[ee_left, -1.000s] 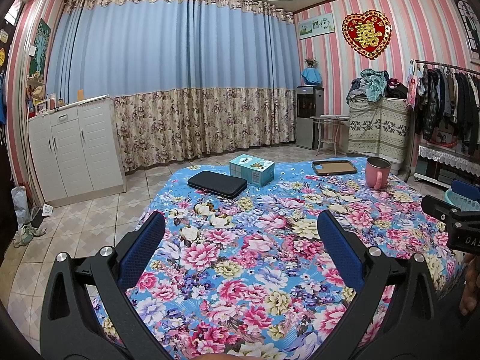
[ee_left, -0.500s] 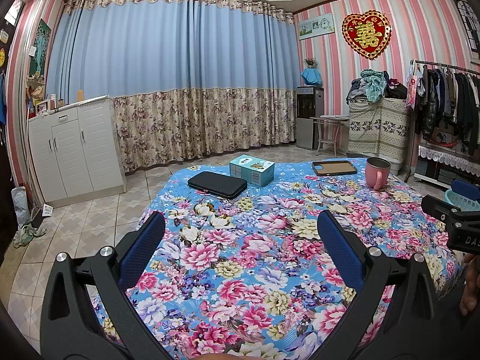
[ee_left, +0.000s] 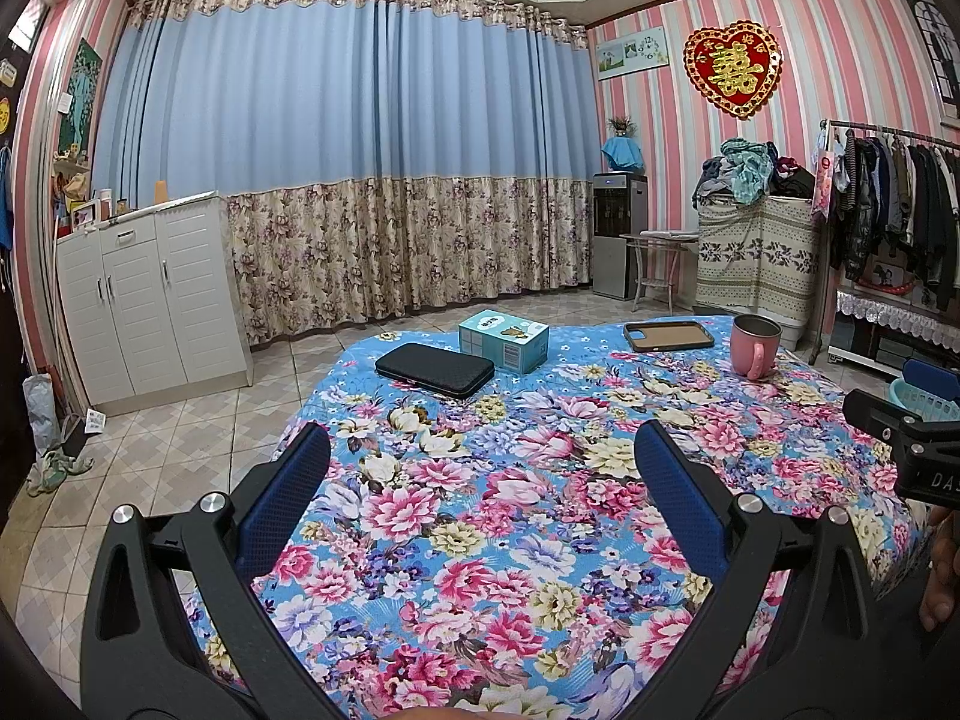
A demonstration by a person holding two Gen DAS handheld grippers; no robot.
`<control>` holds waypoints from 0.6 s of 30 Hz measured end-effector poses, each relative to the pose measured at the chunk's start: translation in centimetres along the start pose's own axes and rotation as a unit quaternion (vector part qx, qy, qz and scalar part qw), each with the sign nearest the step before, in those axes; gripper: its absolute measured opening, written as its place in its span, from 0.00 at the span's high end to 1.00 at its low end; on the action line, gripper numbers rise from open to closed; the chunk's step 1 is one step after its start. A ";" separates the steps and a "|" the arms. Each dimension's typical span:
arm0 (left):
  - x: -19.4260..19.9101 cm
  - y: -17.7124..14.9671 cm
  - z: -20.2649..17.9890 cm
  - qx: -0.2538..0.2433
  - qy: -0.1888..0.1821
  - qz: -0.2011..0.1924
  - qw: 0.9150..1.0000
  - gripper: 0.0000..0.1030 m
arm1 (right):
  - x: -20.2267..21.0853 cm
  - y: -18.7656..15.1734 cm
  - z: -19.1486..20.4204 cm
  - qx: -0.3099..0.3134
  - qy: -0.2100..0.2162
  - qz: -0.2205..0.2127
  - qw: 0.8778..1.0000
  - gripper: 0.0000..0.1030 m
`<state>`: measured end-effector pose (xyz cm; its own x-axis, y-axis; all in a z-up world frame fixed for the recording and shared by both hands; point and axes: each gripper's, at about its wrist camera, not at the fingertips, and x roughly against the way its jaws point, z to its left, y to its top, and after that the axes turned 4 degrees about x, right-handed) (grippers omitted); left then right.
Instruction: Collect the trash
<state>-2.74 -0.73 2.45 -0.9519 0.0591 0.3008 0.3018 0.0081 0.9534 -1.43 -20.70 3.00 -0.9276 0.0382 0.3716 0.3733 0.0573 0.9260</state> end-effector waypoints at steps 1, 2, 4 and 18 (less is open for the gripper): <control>0.0 0.0 0.0 0.000 0.000 0.000 1.000 0.05 | 0.0 0.0 0.0 0.000 0.000 0.000 1.000 0.04; 0.0 0.0 0.0 0.000 0.000 0.000 1.000 0.05 | 0.0 0.0 0.0 0.000 0.000 0.000 1.000 0.04; 0.0 0.0 0.1 0.000 0.000 0.000 1.000 0.05 | 0.0 0.0 0.0 -0.001 0.000 0.000 1.000 0.04; -0.1 0.1 0.2 -0.002 0.000 0.001 1.000 0.05 | 0.0 0.0 0.0 0.000 0.000 0.000 1.000 0.04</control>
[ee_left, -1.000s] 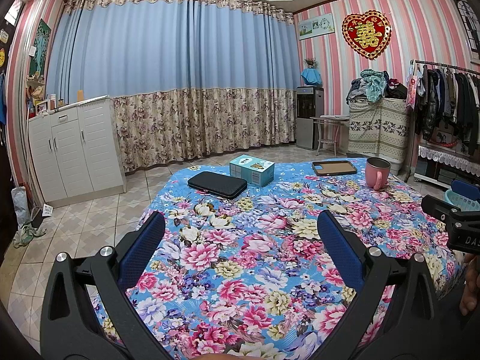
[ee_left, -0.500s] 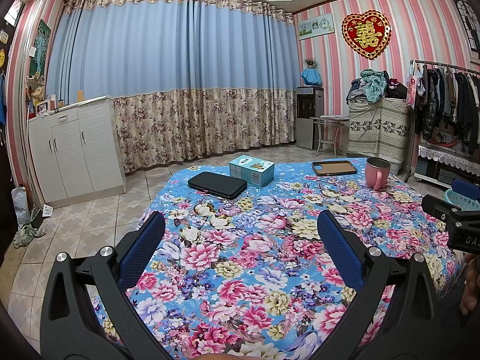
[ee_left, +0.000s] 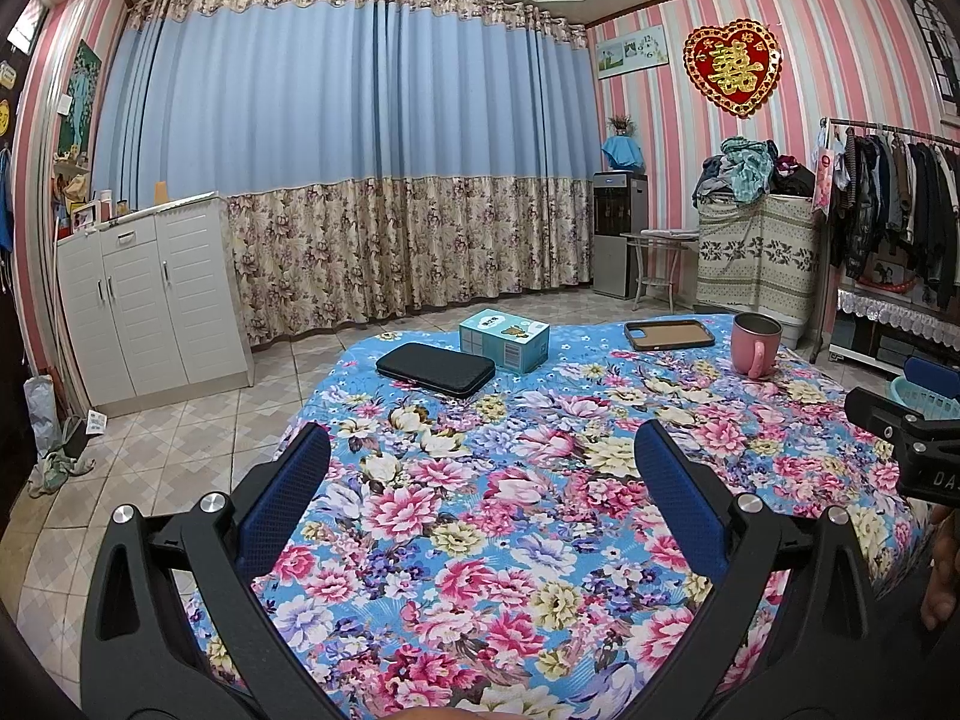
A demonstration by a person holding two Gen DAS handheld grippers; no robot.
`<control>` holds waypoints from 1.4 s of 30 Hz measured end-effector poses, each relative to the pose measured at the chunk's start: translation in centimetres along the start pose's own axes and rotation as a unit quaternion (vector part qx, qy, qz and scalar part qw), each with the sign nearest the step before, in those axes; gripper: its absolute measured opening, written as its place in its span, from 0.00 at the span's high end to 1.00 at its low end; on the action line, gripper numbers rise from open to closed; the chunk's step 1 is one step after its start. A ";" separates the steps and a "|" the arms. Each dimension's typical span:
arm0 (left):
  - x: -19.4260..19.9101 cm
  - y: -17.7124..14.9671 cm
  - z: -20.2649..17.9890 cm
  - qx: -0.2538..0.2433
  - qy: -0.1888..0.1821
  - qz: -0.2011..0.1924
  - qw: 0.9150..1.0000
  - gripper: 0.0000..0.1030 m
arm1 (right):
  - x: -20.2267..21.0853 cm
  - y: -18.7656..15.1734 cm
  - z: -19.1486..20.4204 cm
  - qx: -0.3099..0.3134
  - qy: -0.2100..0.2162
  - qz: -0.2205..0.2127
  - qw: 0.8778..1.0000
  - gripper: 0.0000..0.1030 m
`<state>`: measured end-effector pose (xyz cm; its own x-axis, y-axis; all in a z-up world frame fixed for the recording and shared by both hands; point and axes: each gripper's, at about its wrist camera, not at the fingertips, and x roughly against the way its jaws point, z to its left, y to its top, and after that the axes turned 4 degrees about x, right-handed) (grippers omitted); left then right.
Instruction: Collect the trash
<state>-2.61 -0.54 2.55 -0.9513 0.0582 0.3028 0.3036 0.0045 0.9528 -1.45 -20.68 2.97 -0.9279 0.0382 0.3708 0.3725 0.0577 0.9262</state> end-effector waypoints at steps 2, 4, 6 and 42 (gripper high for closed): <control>0.0 0.0 -0.1 0.000 0.000 0.000 1.000 0.05 | 0.0 0.0 -0.1 0.000 0.000 0.001 1.000 0.04; 0.0 0.0 0.0 0.000 0.001 0.001 1.000 0.05 | 0.0 0.1 -0.1 0.000 0.000 0.000 1.000 0.04; 0.0 0.1 0.0 0.000 0.001 0.001 1.000 0.05 | 0.0 0.1 -0.1 -0.001 0.000 0.001 1.000 0.04; -0.1 0.0 0.0 0.001 0.002 0.001 1.000 0.05 | -0.3 0.2 0.1 -0.002 0.000 0.001 1.000 0.04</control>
<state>-2.52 -0.52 2.48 -0.9508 0.0552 0.3047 0.3056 0.0072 0.9521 -1.14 -20.58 3.02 -0.9274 0.0386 0.3722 0.3739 0.0529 0.9260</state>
